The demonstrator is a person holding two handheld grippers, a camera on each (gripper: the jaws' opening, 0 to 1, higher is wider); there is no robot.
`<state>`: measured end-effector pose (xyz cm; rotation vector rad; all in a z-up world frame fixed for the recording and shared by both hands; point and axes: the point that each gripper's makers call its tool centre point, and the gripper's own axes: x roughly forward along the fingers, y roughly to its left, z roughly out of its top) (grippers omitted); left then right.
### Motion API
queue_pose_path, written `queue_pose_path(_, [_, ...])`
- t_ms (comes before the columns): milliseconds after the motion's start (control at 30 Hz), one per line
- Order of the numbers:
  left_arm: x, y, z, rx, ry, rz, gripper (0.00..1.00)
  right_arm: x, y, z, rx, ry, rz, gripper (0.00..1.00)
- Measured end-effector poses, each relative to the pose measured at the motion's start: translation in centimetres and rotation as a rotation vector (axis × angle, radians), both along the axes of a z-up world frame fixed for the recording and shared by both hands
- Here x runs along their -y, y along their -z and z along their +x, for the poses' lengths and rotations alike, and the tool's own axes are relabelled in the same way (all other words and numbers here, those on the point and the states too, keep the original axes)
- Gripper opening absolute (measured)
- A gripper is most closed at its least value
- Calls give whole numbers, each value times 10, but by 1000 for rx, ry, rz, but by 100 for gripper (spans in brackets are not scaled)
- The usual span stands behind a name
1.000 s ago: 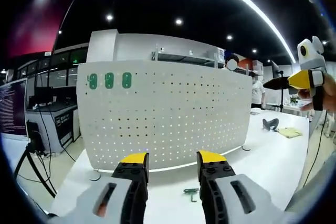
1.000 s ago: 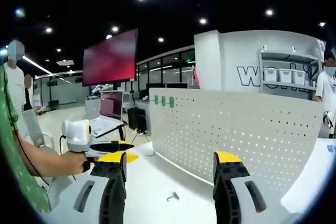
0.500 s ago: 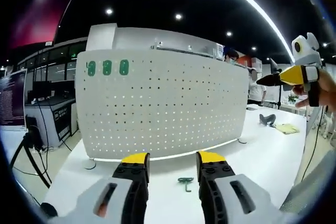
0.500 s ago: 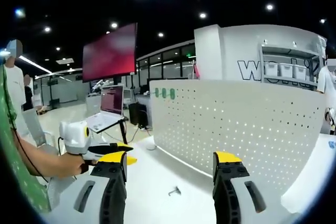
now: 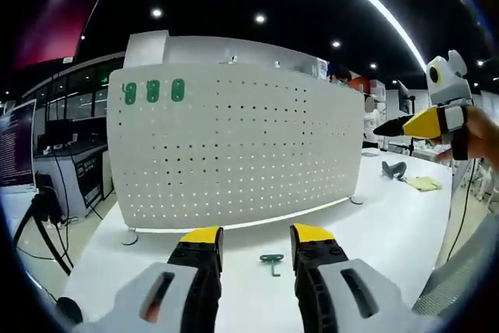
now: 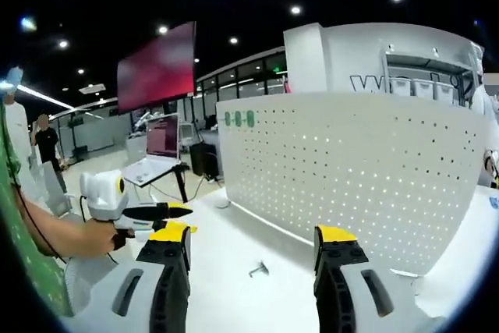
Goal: Insert the hook assembly into the mounting plate slot until the hook locks in place.
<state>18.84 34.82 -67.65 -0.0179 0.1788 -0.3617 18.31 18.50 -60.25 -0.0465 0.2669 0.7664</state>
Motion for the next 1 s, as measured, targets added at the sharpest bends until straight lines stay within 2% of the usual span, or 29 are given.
queue_pose_path(567, [6,10,1,-26,25,6,35,0,84,22,-151,-13,-74,62])
queue_pose_path(1000, [10,15,1,-42,33,14,35,-16,129,41,-196,-61,-125,56])
